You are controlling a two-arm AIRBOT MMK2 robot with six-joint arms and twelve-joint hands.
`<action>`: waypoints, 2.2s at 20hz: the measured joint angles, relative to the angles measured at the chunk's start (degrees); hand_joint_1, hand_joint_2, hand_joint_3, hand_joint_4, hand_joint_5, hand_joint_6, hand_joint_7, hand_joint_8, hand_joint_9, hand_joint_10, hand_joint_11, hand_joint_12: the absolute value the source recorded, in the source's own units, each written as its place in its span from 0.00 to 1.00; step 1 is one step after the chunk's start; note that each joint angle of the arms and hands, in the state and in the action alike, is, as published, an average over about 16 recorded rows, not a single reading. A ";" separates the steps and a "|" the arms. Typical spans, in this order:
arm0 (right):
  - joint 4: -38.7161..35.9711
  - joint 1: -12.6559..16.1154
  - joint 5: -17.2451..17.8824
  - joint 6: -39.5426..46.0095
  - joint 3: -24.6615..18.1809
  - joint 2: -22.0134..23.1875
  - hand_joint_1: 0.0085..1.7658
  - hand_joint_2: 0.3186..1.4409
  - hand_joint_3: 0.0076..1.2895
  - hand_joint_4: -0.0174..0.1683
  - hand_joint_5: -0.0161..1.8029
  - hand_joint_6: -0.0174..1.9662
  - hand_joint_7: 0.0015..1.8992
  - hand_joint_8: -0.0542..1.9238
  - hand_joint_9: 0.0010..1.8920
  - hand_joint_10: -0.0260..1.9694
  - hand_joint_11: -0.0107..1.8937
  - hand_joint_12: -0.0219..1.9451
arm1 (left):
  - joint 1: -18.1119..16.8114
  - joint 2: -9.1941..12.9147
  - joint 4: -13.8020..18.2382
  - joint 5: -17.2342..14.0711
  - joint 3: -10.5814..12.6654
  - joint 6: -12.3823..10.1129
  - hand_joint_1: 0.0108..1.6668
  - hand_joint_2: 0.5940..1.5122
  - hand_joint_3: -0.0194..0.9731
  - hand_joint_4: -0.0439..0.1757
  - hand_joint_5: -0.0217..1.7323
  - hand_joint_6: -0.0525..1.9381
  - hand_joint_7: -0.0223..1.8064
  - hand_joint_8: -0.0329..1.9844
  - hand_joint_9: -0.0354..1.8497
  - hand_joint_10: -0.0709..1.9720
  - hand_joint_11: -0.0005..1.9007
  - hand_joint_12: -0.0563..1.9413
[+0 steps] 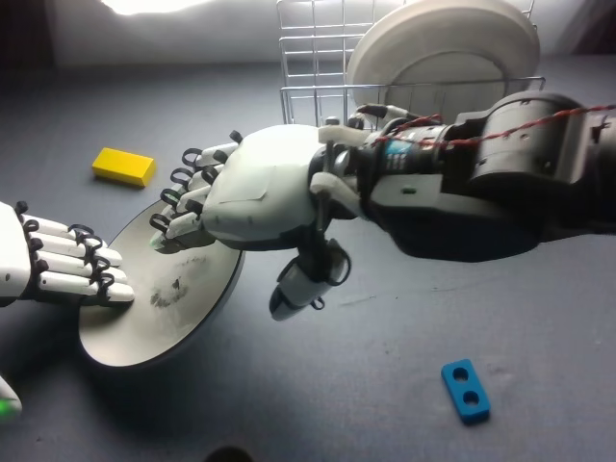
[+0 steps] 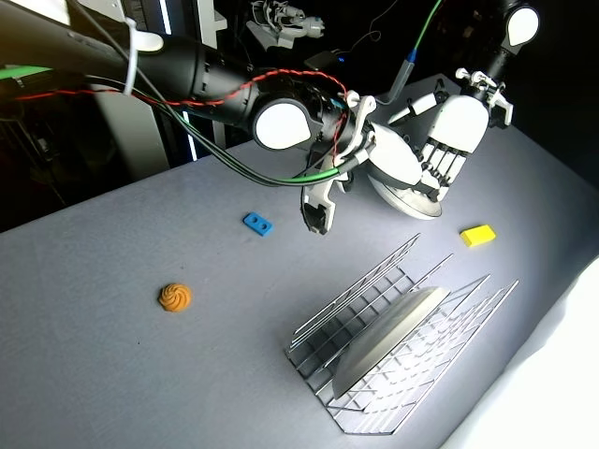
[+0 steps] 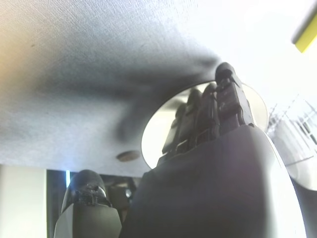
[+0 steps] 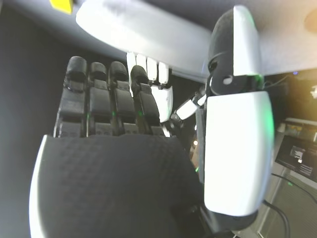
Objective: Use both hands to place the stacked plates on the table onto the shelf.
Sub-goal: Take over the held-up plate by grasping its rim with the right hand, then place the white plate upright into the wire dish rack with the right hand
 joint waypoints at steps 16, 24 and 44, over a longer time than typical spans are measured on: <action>-1.94 -1.82 2.03 -0.26 7.12 -8.05 0.67 0.60 0.01 0.11 0.32 0.03 0.29 0.04 0.27 0.03 0.07 0.53 | -0.21 -0.05 0.11 -0.06 0.09 -0.08 0.00 0.39 0.04 0.16 0.00 0.01 0.01 0.01 0.01 0.01 0.01 0.04; -2.43 -1.93 4.87 -0.53 7.84 -8.79 0.68 0.58 0.01 0.08 0.42 0.15 0.41 0.15 0.44 0.09 0.28 0.54 | -0.38 -0.05 0.18 -0.11 0.18 -0.33 0.00 0.40 0.04 0.16 0.00 0.01 0.02 0.01 0.01 0.01 0.01 0.04; -1.91 -1.60 6.64 -0.28 6.65 -7.98 0.69 0.55 0.01 0.14 0.48 0.33 0.51 0.30 0.63 0.04 0.45 0.52 | -11.99 4.55 2.92 -4.84 0.14 -3.09 0.00 0.41 0.04 0.20 0.01 0.03 0.02 0.02 0.02 0.04 0.01 0.03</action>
